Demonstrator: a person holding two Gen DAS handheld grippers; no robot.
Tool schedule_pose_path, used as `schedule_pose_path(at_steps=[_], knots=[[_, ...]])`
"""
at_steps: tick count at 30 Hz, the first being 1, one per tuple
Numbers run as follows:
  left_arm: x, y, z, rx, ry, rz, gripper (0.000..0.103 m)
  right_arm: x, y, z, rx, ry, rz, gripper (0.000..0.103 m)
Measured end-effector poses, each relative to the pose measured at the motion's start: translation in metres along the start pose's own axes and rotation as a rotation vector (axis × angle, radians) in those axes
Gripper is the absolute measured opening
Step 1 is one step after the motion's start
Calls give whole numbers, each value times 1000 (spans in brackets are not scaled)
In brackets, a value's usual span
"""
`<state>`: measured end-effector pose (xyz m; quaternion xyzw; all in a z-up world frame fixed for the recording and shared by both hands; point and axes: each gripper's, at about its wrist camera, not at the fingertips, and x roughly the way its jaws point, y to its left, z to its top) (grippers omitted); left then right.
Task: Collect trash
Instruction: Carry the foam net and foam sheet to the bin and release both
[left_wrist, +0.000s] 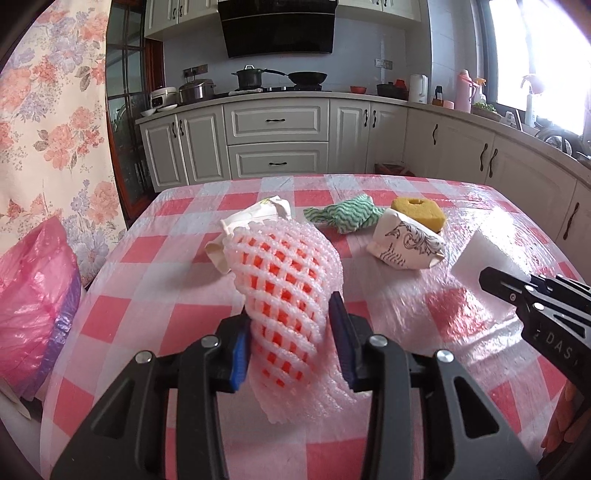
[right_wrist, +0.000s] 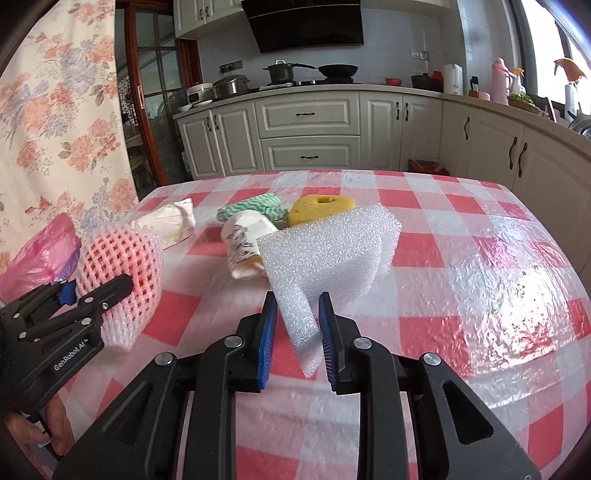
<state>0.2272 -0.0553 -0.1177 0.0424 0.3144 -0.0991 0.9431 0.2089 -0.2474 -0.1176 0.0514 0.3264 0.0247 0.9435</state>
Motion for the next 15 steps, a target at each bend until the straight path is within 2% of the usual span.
schedule_pose_path(at_steps=[15], knots=[[-53, 31, -21, 1, -63, 43, 38, -29, 63, -11, -124, -5, 129, 23]])
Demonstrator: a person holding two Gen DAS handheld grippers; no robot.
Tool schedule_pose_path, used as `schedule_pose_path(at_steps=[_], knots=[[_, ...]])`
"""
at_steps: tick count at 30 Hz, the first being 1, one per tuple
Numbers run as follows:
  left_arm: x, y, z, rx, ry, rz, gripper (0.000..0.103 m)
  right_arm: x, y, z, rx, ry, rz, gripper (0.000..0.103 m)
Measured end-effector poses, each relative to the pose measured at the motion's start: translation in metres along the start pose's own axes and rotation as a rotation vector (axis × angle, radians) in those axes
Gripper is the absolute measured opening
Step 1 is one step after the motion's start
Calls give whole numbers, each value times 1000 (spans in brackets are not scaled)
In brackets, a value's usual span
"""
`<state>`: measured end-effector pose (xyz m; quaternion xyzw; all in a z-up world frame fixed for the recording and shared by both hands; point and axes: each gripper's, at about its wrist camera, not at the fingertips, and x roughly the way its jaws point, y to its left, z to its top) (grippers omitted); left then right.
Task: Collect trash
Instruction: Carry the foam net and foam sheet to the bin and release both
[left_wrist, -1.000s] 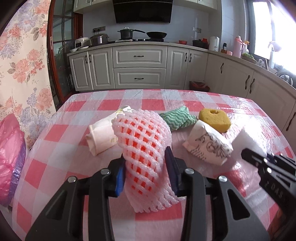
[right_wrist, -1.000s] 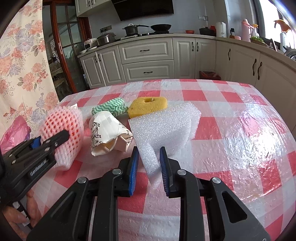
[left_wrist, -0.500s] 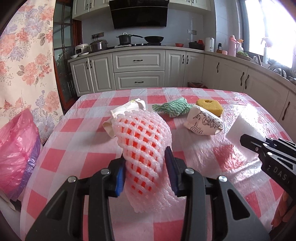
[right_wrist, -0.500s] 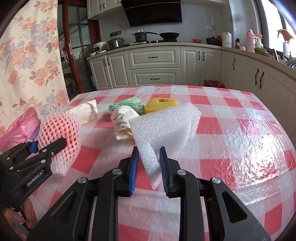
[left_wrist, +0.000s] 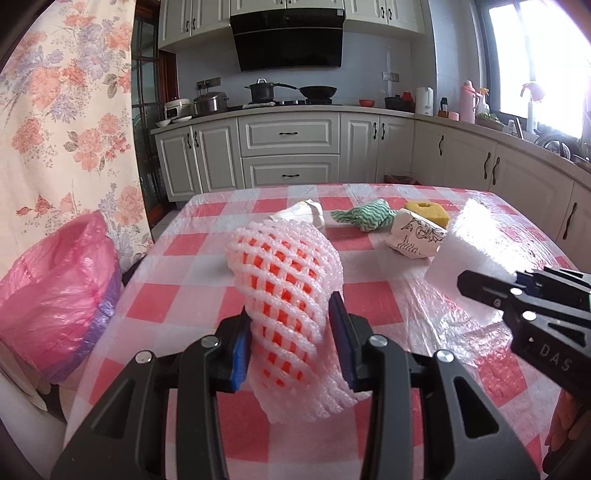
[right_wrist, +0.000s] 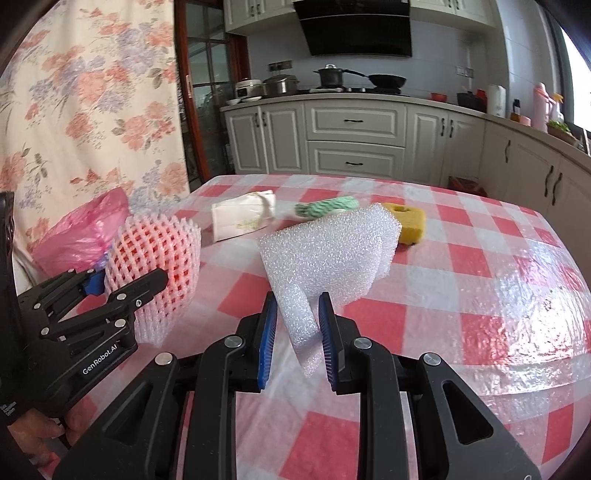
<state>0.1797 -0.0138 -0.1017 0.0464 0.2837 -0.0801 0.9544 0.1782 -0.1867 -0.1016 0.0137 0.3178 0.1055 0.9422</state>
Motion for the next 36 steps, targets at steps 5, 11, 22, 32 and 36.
schedule_pose_path(at_steps=[5, 11, 22, 32, 36], knots=[[-22, 19, 0, -7, -37, 35, 38, -1, 24, 0, -44, 3, 52, 23], [-46, 54, 5, -29, -75, 110, 38, 2, 57, 9, -117, 1, 141, 23], [-84, 138, 30, -117, -148, 272, 38, 14, 139, 53, -258, -54, 303, 23], [-93, 214, 33, -175, -128, 405, 38, 39, 209, 88, -333, -70, 431, 23], [-93, 240, 33, -191, -121, 447, 38, 50, 235, 103, -367, -83, 462, 23]])
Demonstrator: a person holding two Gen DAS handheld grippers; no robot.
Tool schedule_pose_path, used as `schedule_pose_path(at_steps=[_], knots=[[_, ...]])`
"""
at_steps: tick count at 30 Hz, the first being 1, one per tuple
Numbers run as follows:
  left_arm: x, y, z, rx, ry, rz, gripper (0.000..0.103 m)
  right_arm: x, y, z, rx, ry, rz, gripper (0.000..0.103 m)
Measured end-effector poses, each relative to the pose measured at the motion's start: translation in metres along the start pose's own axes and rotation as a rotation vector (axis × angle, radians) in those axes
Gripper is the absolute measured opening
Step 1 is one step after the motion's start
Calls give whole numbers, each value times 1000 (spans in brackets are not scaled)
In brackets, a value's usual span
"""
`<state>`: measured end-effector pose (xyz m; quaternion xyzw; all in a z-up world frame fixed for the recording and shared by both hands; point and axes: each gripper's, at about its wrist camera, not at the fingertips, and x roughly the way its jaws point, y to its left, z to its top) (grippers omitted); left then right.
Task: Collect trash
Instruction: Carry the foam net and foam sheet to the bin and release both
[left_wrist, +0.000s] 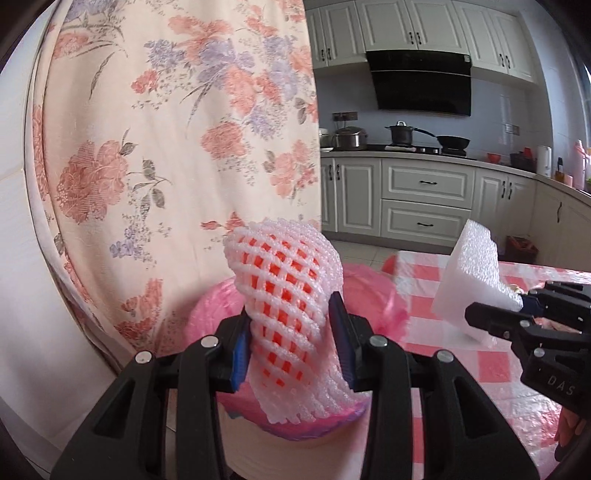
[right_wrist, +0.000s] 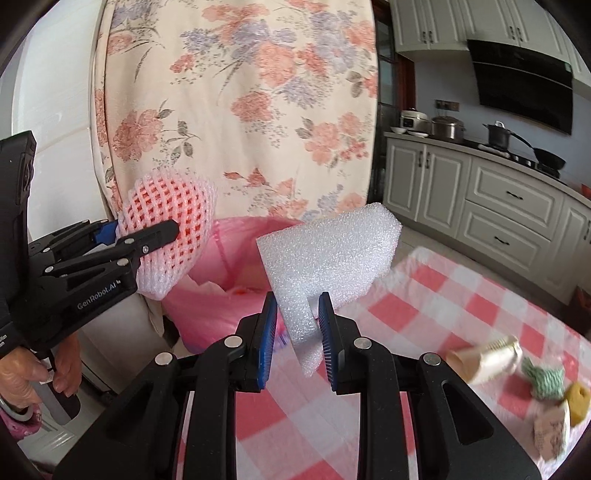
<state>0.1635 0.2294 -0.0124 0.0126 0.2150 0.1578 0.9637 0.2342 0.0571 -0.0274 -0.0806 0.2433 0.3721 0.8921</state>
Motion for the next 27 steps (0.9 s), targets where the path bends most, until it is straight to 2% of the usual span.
schedule_pose_path(at_steps=[8, 16, 18, 19, 20, 21, 22, 23, 24, 25, 27], knots=[[24, 26, 8, -31, 11, 20, 38, 32, 19, 28, -56, -7, 49, 23], [53, 41, 12, -42, 29, 48, 43, 61, 30, 38, -83, 11, 85, 24], [63, 42, 12, -27, 34, 65, 50, 70, 32, 41, -90, 10, 101, 24], [66, 43, 11, -18, 38, 77, 64, 75, 33, 42, -98, 9, 101, 26], [68, 44, 11, -11, 34, 94, 74, 78, 33, 43, -104, 11, 95, 31], [68, 45, 10, -9, 25, 114, 74, 83, 32, 43, -104, 24, 84, 35], [68, 46, 10, -7, 24, 124, 74, 85, 30, 42, -96, 28, 85, 43], [67, 46, 8, -4, 28, 134, 76, 84, 27, 41, -84, 24, 87, 61], [66, 48, 6, -6, 30, 147, 78, 82, 23, 40, -68, 16, 88, 66], [65, 49, 3, -11, 30, 159, 82, 79, 19, 38, -51, 10, 93, 68], [59, 51, -2, -27, 32, 167, 83, 72, 13, 34, -35, 4, 77, 68]])
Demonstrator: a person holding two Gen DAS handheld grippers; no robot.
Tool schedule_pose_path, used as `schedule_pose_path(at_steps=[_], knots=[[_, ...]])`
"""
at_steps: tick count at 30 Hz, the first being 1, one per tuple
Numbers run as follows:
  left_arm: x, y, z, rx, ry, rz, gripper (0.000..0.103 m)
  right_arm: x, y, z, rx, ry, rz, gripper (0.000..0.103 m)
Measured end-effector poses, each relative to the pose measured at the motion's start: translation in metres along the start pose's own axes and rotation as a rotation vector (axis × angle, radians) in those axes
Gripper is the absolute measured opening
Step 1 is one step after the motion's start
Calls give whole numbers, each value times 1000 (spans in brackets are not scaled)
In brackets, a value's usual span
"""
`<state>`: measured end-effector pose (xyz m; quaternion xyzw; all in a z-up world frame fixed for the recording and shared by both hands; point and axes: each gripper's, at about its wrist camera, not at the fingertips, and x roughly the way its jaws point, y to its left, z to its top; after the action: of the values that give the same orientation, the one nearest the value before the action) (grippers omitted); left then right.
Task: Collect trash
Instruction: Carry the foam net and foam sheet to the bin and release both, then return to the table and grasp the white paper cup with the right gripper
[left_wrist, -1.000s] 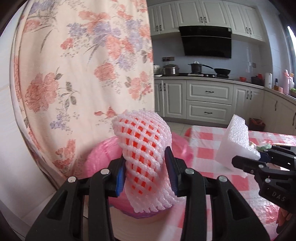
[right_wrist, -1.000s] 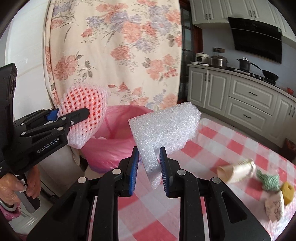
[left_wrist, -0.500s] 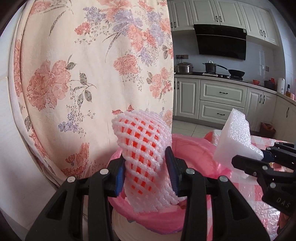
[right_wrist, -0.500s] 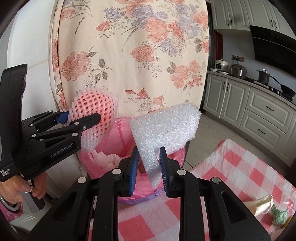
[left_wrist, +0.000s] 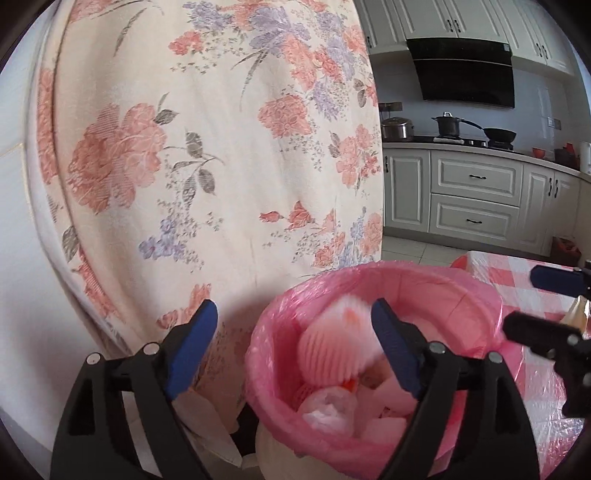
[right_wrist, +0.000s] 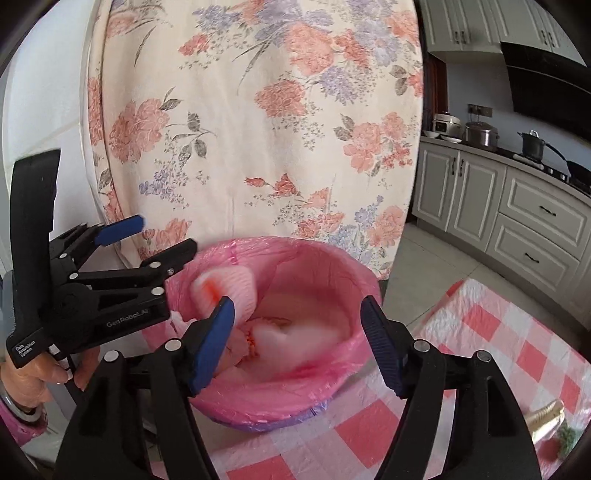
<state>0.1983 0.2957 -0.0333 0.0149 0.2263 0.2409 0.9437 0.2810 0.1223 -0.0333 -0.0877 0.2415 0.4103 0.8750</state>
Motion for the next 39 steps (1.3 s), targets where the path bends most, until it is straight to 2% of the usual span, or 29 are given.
schedule_pose_path(at_steps=[3, 4, 5, 7, 10, 19, 26, 33, 39], knots=[[-15, 2, -7, -48, -14, 7, 87, -14, -6, -9, 19, -4, -30, 68], [-21, 2, -9, -67, -25, 1, 95, -20, -11, -14, 41, -8, -41, 68], [-30, 1, -12, -94, -45, -7, 99, -27, -16, -19, 64, -13, -59, 68], [-45, -6, -18, -123, -74, -34, 98, -38, -23, -30, 90, -16, -92, 68], [-61, -29, -27, -108, -86, -87, 98, -58, -39, -51, 143, -9, -152, 68], [-81, -142, -60, 3, 24, -356, 98, -120, -86, -120, 228, 31, -377, 69], [-90, -225, -77, 76, 86, -492, 98, -180, -131, -165, 308, 31, -550, 69], [-97, -279, -91, 155, 143, -523, 98, -223, -169, -193, 404, 26, -679, 69], [-108, -308, -96, 270, 121, -515, 98, -242, -191, -210, 481, 14, -749, 70]])
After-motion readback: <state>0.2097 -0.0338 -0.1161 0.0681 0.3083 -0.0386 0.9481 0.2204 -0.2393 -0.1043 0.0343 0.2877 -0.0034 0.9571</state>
